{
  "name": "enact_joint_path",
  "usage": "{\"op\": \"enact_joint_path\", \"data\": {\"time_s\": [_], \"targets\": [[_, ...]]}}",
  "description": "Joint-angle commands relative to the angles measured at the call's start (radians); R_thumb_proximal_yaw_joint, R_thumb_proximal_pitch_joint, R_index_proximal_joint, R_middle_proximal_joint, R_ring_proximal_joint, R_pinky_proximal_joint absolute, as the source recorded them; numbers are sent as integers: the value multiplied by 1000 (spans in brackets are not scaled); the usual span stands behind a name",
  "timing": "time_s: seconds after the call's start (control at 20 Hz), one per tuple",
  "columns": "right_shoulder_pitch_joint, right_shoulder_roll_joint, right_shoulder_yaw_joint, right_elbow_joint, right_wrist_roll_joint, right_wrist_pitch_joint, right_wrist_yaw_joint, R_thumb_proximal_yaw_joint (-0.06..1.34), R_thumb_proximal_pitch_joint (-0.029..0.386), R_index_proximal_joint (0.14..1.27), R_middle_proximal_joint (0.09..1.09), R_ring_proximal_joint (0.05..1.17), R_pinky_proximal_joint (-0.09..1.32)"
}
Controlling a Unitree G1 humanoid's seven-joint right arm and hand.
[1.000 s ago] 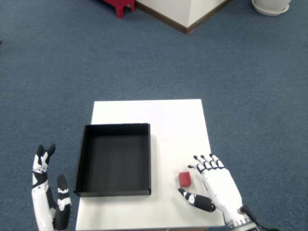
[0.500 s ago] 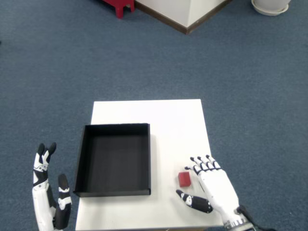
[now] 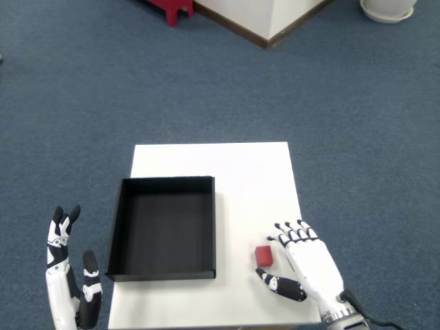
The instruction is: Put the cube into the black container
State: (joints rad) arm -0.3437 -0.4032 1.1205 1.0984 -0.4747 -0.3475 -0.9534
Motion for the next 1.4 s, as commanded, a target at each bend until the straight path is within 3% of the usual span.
{"op": "enact_joint_path", "data": {"time_s": [0.05,0.6,1.4], "targets": [[-49,2,-20,37,24,-40,-5,620,24,489,224,229,6],[-70,48,-12,173,18,-94,-23,620,23,502,233,240,24],[-100,104,13,245,-15,-114,-62,637,40,485,232,242,43]]}}
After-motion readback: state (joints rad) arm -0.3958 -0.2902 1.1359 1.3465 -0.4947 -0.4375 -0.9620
